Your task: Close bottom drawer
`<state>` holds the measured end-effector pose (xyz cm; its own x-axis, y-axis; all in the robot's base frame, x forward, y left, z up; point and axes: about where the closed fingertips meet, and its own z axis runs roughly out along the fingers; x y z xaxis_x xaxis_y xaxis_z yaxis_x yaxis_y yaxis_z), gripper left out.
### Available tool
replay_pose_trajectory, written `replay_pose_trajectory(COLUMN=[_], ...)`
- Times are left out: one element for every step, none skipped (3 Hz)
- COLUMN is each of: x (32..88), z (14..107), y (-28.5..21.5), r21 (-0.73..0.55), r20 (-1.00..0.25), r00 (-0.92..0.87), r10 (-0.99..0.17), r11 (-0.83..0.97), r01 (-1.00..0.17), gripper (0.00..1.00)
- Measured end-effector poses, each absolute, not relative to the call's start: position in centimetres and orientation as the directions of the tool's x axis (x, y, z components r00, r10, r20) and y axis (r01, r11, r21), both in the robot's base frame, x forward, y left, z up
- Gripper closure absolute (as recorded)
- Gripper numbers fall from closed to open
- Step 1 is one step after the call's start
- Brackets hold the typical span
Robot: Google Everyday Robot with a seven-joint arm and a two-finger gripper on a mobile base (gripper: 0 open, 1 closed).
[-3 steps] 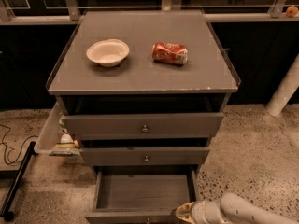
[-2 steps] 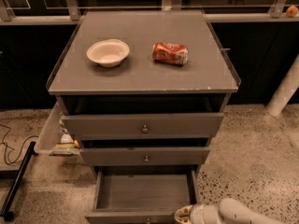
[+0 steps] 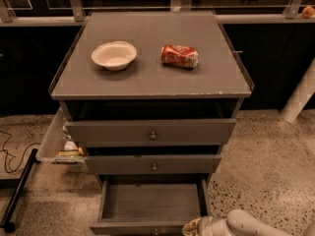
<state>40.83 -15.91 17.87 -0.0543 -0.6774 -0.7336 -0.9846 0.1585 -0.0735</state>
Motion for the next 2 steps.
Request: replay_pose_trajectory(x=[40.78,40.77], z=[17.73,17.73], y=[-15.98,-15.98], r21=[-0.069,-0.069], r20=[-0.734,-0.734], r00=[-0.059,-0.059], r10=[-0.677,-0.677], r11=[0.16,0.16], r01=[-0.985,-0.985], gripper=[1.0,0.82])
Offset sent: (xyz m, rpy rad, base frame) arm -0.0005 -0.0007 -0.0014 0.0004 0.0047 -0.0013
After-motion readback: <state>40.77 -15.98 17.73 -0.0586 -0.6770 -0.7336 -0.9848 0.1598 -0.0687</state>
